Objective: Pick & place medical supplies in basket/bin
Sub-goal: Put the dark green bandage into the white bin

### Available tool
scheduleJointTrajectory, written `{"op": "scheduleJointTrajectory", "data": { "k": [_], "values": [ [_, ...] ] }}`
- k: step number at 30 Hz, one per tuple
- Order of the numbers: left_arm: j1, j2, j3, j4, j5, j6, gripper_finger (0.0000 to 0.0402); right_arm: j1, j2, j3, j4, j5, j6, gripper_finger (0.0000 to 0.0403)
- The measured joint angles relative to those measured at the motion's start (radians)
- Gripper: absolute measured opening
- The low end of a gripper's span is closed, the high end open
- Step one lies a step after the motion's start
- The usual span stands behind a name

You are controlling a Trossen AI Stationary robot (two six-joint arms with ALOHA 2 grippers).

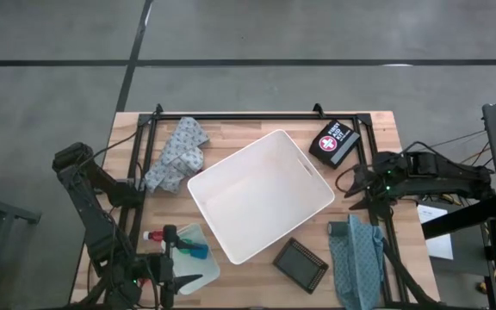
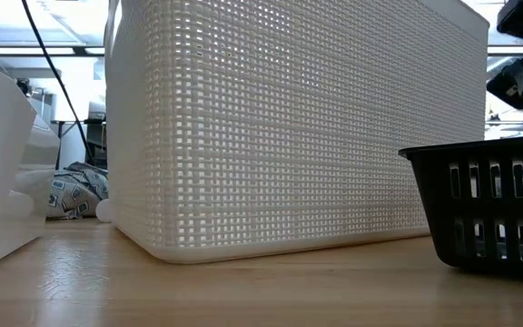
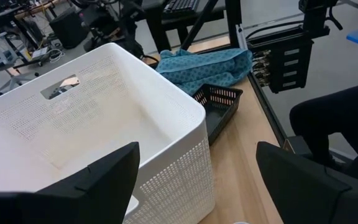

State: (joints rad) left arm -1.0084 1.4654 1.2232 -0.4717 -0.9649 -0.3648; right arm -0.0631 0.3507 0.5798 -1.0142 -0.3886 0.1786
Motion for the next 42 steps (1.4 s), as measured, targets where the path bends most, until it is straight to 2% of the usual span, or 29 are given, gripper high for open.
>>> {"op": "scheduleJointTrajectory", "data": {
  "k": [11, 16, 20, 26, 32, 38, 42],
  "values": [
    [0.000, 0.000, 0.000, 0.000, 0.000, 0.000, 0.0327, 0.006, -0.001, 0.054, 0.013, -0.004, 0.063, 0.0224],
    [0.000, 0.000, 0.000, 0.000, 0.000, 0.000, 0.0326, 0.006, -0.001, 0.124, 0.082, -0.001, 0.009, 0.0224],
    [0.000, 0.000, 0.000, 0.000, 0.000, 0.000, 0.0328, 0.010, -0.001, 0.129, 0.157, -0.032, 0.011, 0.0224],
    [0.000, 0.000, 0.000, 0.000, 0.000, 0.000, 0.0326, 0.092, 0.025, 0.107, 0.337, -0.056, 0.050, 0.0224],
    [0.000, 0.000, 0.000, 0.000, 0.000, 0.000, 0.0328, 0.178, 0.079, 0.114, 0.715, 0.004, -0.028, 0.0224],
    [0.000, 0.000, 0.000, 0.000, 0.000, 0.000, 0.0326, 0.196, 0.227, 0.114, 1.059, 0.032, -0.017, 0.0224],
    [0.000, 0.000, 0.000, 0.000, 0.000, 0.000, 0.0326, 0.197, 0.350, 0.149, 1.096, 0.032, 0.001, 0.0224]
  ]
}}
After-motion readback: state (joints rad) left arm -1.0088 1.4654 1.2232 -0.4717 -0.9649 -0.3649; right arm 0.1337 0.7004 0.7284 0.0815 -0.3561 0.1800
